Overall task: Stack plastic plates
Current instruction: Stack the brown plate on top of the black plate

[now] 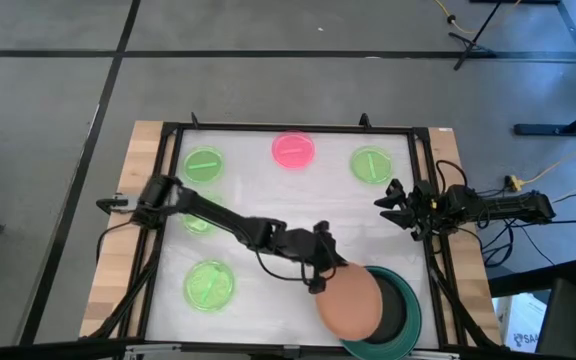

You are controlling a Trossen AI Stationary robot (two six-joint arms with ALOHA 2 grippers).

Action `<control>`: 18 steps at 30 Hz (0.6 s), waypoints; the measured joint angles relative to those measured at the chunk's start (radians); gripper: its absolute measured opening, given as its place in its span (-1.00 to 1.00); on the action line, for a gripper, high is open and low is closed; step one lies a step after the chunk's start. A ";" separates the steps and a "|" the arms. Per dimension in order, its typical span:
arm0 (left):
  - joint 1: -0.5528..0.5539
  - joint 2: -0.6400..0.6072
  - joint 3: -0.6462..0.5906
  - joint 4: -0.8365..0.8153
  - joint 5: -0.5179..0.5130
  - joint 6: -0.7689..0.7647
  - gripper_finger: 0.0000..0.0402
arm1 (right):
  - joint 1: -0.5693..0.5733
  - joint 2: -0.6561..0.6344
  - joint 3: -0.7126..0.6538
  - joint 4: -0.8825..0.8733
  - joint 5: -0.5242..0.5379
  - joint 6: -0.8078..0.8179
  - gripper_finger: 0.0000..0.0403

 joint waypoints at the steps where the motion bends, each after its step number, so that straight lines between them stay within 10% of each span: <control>1: -0.001 0.027 0.000 0.045 0.003 0.008 -0.94 | 0.000 0.000 0.000 0.001 0.000 -0.001 -0.16; 18: 0.005 0.324 0.243 0.146 0.057 0.047 -0.94 | 0.000 0.000 0.000 -0.009 0.004 -0.011 -0.16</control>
